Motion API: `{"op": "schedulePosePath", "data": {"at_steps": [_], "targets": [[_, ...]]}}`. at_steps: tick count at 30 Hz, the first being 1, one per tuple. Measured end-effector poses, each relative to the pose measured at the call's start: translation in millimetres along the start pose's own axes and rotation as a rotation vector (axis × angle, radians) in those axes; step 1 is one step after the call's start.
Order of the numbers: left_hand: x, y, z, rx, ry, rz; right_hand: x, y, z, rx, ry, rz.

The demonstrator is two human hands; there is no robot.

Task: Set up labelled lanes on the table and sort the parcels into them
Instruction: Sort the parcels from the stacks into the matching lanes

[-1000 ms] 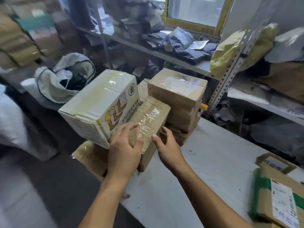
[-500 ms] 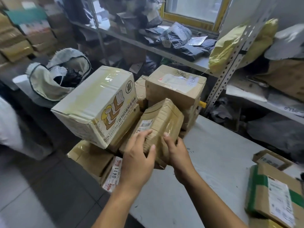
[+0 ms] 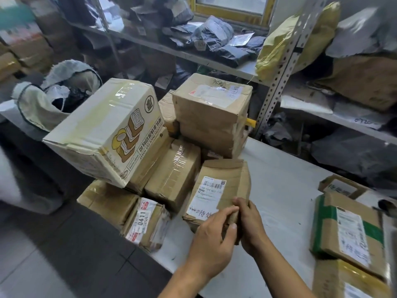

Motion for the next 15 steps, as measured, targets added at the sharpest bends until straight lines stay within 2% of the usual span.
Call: {"op": "schedulePosePath", "data": {"at_steps": [3,6,8,12,15], "targets": [[2,-4,0,0.069,0.056,-0.016,6,13,21,-0.098,-0.003,0.015],[-5,-30,23,0.153,0.243,0.107,10,17,41,-0.183,-0.004,0.0],[-15,-49,27,0.176,0.282,0.216,12,19,58,-0.214,0.006,-0.008],[-34,-63,-10,0.208,0.12,0.344,17,15,95,-0.245,0.016,0.031],[-39,-58,-43,0.335,-0.023,0.39,26,13,129,-0.265,0.041,0.059]]}}
Point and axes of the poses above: each hand's wrist, its own x-axis away from the middle knuckle, its own z-axis out of the back of the hand, y = z × x, the point moved 10 cm from there along -x, towards the middle knuckle, and after that the axes turned 15 degrees about z, right-handed, at the moved point
